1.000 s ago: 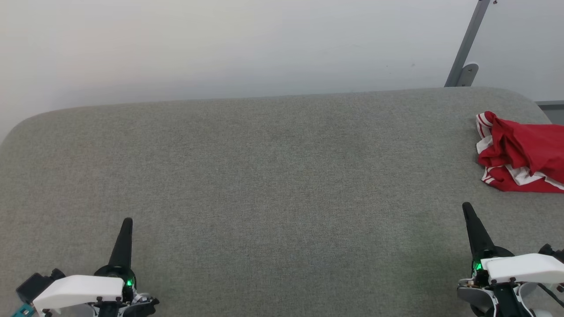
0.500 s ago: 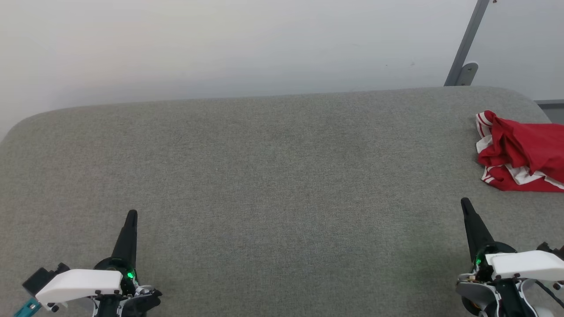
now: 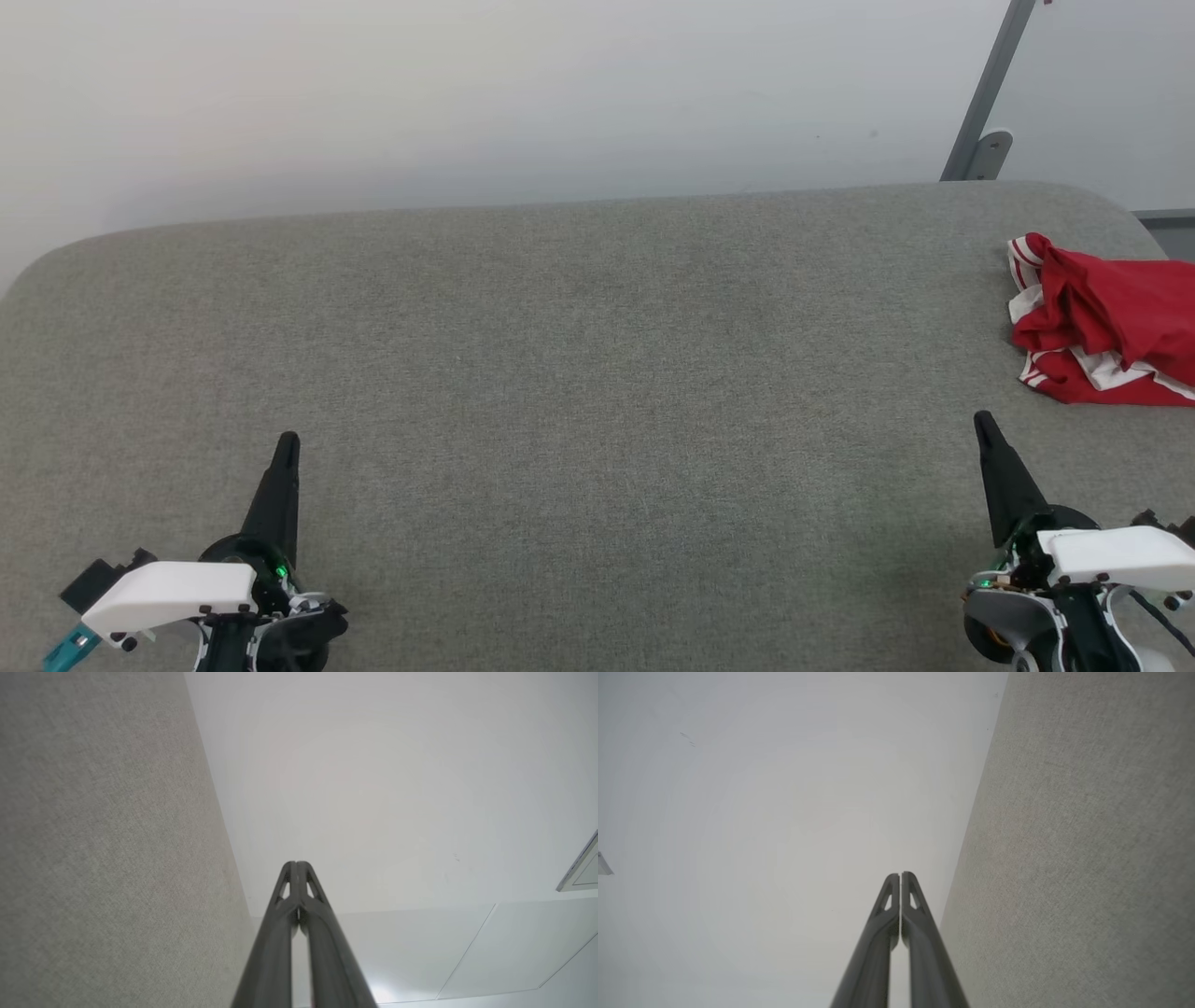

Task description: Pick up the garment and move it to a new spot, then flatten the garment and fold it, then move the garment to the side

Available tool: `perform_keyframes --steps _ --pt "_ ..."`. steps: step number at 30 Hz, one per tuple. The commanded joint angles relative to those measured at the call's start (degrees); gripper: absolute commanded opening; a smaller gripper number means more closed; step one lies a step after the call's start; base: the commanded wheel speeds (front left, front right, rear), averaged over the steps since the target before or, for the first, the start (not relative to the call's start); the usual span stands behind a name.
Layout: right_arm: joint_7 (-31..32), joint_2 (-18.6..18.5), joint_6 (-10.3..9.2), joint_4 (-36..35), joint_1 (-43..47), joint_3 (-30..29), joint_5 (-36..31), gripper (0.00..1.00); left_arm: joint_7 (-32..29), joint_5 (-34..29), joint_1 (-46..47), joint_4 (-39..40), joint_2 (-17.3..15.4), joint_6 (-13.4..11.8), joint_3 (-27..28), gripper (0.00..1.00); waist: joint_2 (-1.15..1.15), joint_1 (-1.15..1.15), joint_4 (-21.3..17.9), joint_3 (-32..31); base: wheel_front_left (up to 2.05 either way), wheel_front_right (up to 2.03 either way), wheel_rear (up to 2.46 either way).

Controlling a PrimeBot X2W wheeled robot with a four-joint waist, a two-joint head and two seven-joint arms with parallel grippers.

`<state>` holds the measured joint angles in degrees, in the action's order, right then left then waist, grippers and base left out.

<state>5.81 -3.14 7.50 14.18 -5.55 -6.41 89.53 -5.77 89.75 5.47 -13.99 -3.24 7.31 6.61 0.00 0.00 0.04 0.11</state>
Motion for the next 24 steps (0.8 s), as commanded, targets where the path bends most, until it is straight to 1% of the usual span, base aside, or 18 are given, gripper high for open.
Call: perform_keyframes --steps 1,7,24 --pt "0.5 0.3 -0.02 -0.3 -0.8 -0.2 1.2 0.00 -0.5 1.0 0.7 0.0 0.2 0.3 -0.1 0.00 0.00 0.00 0.0 0.0 0.00 0.00 0.00" --pt "0.9 0.4 -0.02 -0.3 -1.0 -0.2 3.1 0.00 -1.0 2.8 1.3 -0.1 0.5 0.3 -0.1 0.00 0.00 0.00 0.0 0.1 0.00 0.00 0.00" --pt "0.9 0.3 -0.02 -0.2 -0.8 -0.2 3.0 0.00 -1.0 2.7 1.2 -0.1 0.4 0.3 -0.1 0.00 0.00 0.00 0.0 0.1 0.00 0.00 0.00"
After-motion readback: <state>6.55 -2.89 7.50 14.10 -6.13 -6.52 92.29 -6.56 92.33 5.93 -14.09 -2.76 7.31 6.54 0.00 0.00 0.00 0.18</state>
